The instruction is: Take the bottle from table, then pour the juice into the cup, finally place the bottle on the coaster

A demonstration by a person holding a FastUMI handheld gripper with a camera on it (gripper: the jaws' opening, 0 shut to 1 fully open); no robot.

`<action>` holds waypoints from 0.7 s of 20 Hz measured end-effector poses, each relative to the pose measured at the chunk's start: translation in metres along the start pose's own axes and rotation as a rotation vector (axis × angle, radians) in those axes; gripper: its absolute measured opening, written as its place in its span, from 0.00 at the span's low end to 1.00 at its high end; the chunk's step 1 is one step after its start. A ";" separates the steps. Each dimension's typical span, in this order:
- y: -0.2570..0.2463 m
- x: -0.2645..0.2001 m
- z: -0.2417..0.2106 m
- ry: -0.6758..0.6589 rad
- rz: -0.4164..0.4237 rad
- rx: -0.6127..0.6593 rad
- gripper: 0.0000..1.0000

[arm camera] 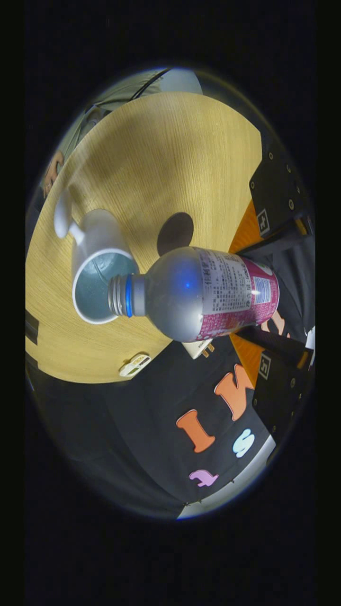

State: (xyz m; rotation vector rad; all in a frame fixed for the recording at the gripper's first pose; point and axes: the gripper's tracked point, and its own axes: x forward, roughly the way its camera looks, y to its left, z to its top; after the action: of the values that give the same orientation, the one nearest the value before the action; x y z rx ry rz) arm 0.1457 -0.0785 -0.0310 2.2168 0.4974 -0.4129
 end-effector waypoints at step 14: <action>-0.032 0.008 0.023 -0.224 -0.031 -0.672 0.74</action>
State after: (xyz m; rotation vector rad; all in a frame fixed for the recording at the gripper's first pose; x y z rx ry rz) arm 0.1345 -0.0755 -0.0691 1.4984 0.4649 -0.4271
